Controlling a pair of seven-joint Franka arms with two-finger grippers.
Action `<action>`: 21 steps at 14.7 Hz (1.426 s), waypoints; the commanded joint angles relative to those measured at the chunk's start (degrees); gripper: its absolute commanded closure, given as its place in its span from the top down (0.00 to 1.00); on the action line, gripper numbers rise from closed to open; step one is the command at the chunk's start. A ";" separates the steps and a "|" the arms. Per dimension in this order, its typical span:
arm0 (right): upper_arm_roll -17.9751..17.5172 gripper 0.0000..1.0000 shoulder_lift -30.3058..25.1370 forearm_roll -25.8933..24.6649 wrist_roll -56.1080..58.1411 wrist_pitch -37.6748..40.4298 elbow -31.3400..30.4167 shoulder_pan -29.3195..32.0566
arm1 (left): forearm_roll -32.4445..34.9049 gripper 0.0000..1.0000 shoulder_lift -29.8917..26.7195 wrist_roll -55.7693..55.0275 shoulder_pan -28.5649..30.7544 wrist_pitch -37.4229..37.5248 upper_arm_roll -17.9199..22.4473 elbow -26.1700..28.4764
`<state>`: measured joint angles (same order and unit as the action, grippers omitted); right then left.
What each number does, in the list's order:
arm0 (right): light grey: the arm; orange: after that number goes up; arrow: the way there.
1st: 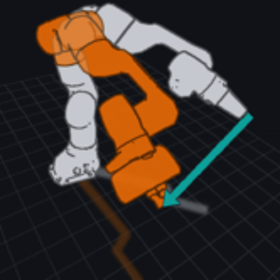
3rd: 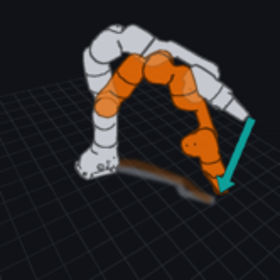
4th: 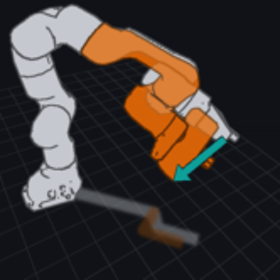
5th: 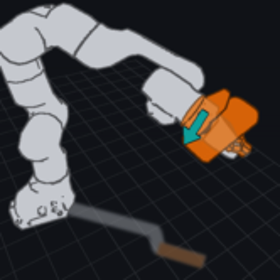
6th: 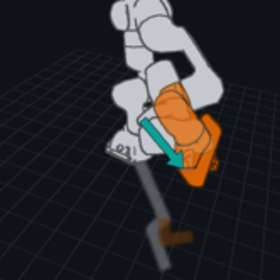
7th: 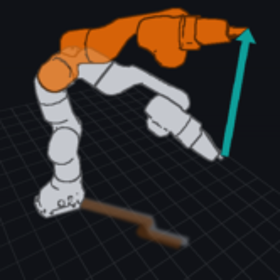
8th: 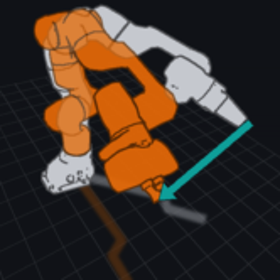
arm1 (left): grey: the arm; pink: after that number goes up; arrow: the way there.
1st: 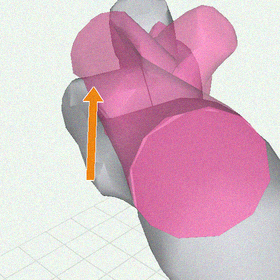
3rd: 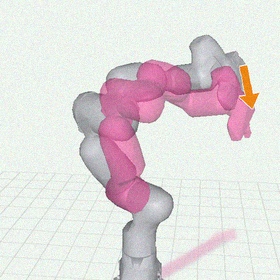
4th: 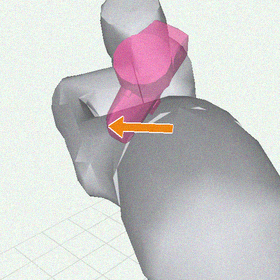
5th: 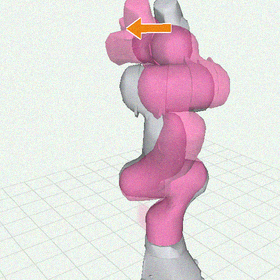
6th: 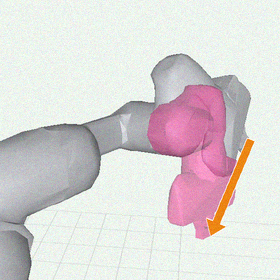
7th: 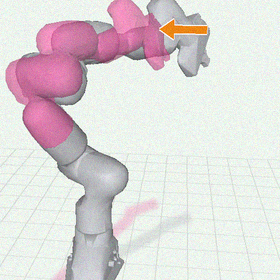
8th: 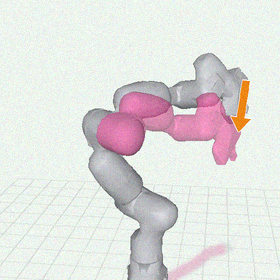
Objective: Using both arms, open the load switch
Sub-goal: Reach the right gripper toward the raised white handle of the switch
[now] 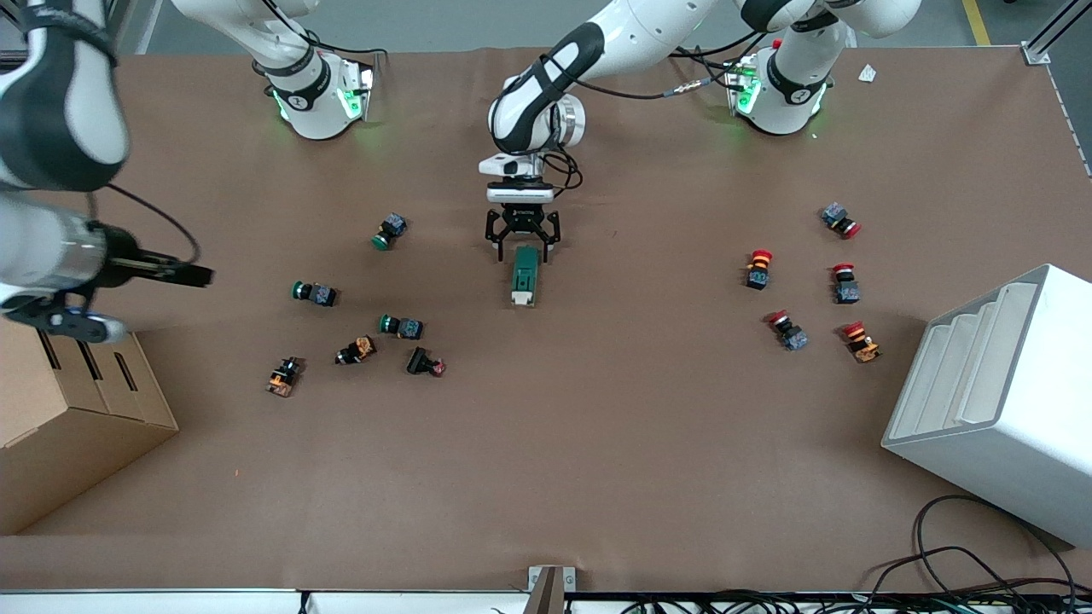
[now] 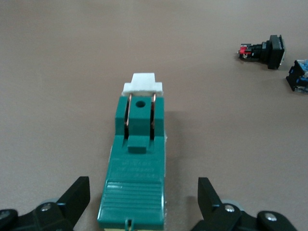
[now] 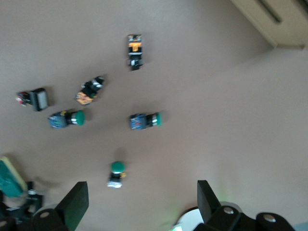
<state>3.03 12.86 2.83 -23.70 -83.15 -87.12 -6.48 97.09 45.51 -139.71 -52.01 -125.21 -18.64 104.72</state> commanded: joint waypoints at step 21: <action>-0.05 1.00 28.62 15.97 -87.39 -32.33 1.77 -32.81 | 8.20 1.00 5.91 -5.75 -5.30 10.69 0.63 1.10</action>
<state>2.60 40.24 16.65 -109.30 -114.74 -86.18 -38.71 104.62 48.81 -144.39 -56.87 -114.30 -18.27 105.37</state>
